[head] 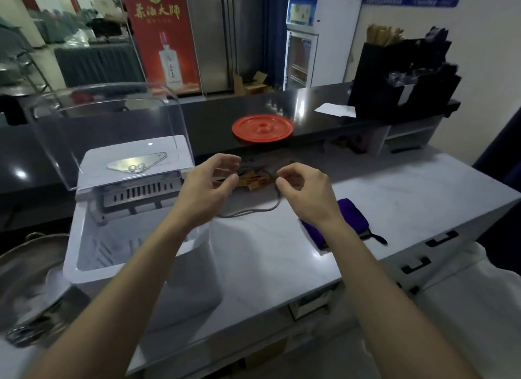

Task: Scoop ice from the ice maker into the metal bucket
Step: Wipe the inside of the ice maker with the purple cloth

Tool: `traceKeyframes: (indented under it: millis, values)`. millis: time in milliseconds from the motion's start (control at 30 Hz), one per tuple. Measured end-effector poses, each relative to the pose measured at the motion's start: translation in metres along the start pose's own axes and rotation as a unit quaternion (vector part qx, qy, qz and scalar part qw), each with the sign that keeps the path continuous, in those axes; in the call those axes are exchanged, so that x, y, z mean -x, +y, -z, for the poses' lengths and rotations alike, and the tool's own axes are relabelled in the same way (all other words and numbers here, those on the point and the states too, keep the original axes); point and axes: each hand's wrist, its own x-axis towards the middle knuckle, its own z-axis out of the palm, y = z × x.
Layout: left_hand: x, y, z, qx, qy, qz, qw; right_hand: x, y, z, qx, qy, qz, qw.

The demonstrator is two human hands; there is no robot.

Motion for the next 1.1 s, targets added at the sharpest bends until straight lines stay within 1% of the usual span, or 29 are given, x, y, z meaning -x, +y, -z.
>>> traceKeyframes:
  millis: [233,433,500,667,833,933,1000,1100]
  values:
    - [-0.032,0.007,-0.05,0.011,-0.044,-0.012,0.999,-0.001,0.056,0.027,0.05,0.008,-0.056,0.997]
    - [-0.05,0.0,-0.108,0.006,-0.069,0.028,0.997,-0.012,0.139,0.041,0.095,-0.016,-0.105,0.99]
    - [-0.055,-0.007,-0.133,-0.002,-0.067,0.057,0.996,-0.016,0.172,0.042,0.115,-0.053,-0.115,0.985]
    - [-0.059,-0.031,-0.213,-0.064,-0.108,0.159,0.979,-0.01,0.251,0.047,0.167,-0.145,-0.124,0.967]
    - [-0.045,-0.064,-0.286,-0.113,-0.159,0.284,0.939,-0.009,0.308,0.057,0.201,-0.172,-0.14,0.954]
    - [-0.039,-0.073,-0.319,-0.131,-0.18,0.342,0.913,-0.005,0.333,0.057,0.228,-0.235,-0.155,0.932]
    - [-0.038,-0.075,-0.334,-0.14,-0.17,0.349,0.911,0.001,0.342,0.051,0.244,-0.258,-0.145,0.923]
    - [-0.043,-0.08,-0.353,-0.102,-0.132,0.37,0.914,0.002,0.347,0.049,0.251,-0.242,-0.125,0.929]
